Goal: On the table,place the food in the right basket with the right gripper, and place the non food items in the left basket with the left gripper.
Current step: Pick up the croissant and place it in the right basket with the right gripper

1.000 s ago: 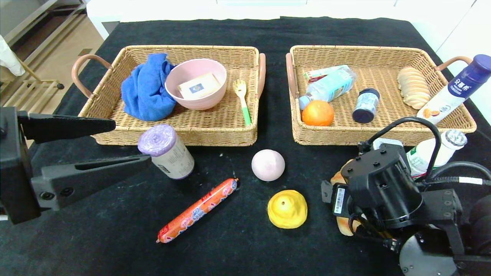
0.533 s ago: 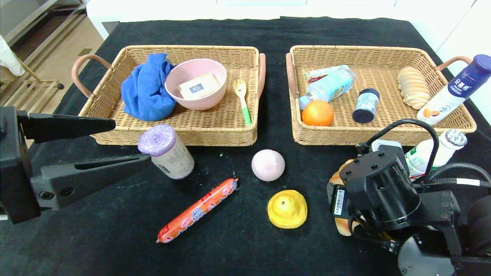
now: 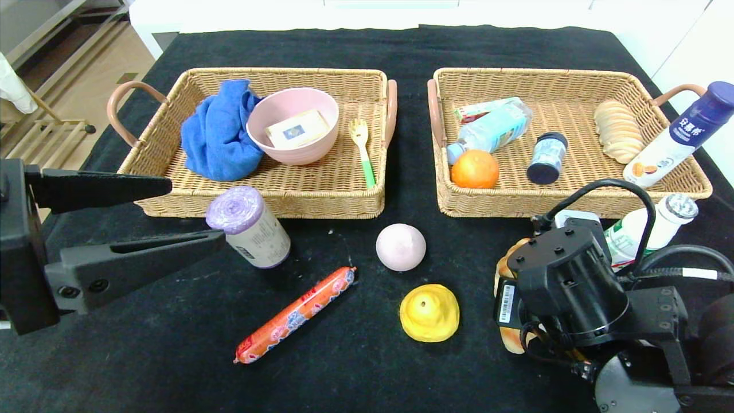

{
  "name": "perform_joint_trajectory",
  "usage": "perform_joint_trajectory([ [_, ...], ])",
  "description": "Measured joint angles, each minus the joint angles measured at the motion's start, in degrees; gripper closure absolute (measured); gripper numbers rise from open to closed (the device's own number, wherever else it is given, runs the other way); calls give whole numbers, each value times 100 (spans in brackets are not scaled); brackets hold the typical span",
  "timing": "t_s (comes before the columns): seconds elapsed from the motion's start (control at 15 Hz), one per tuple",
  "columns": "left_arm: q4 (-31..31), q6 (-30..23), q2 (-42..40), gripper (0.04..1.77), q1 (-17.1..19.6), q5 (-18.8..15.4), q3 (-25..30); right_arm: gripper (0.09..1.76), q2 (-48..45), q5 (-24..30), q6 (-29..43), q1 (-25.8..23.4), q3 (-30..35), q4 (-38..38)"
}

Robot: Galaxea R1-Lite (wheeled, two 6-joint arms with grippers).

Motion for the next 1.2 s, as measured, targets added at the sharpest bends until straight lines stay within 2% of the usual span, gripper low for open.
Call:
perform_joint_trajectory([
  [0.67,-2,-5,-18,9,2,0,0,103,-108,0,-57,88,127,27],
  [1.2,2,-5,-40,9,2,2,0,103,-789,280,-837,358,193,-12],
])
